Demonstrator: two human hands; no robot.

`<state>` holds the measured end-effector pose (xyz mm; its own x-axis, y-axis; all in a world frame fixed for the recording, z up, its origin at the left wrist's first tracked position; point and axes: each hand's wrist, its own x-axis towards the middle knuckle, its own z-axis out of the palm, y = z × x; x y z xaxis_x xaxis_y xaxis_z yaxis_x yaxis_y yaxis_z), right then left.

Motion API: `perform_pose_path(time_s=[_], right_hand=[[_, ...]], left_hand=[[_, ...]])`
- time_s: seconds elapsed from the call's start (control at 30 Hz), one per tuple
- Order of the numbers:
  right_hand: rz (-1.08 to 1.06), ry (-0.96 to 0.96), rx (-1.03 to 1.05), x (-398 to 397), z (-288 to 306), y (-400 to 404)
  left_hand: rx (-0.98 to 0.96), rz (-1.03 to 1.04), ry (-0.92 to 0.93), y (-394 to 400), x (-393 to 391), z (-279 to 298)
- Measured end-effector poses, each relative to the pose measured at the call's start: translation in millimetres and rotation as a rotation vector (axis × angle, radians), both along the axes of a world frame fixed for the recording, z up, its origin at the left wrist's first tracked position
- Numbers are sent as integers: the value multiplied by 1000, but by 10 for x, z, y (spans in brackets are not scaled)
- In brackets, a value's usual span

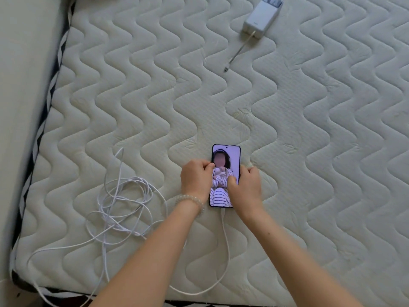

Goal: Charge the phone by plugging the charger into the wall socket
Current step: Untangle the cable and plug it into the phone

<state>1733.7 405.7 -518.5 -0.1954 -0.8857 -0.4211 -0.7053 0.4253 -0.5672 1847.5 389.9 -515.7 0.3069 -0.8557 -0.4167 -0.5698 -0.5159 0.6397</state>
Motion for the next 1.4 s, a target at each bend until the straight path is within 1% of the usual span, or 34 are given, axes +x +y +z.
perform_pose_path(time_s=[0.13, 0.23, 0.3, 0.37, 0.5, 0.8, 1.03, 1.23, 1.3, 1.4], right_hand=[[-28, -47, -15, 27, -3, 25], [-21, -40, -63, 28, 10, 55], [-43, -47, -58, 12, -20, 71], [-81, -85, -32, -7, -47, 69], [-199, -225, -21, -2, 72, 28], [-358, -447, -77, 305, 383, -3], [-335, -522, -108, 972, 776, -96], [-267, -579, -149, 1915, 1060, -124], [-244, -641, -152, 2258, 1123, -133], [-199, -649, -130, 2743, 1120, -139]], left_hand=[[2, 19, -47, 15, -45, 4], [-3, 15, -111, 32, -71, -19], [-2, 40, -118, 46, -83, -32], [3, 93, -81, 62, -91, -37], [27, 244, 80, 67, -56, -28], [-72, 246, 166, -30, 348, 185], [-184, 270, 192, -49, 1059, 580], [-289, 320, 158, -4, 2038, 971], [-308, 336, 127, 8, 2396, 1023], [-316, 375, 106, 49, 2896, 1010]])
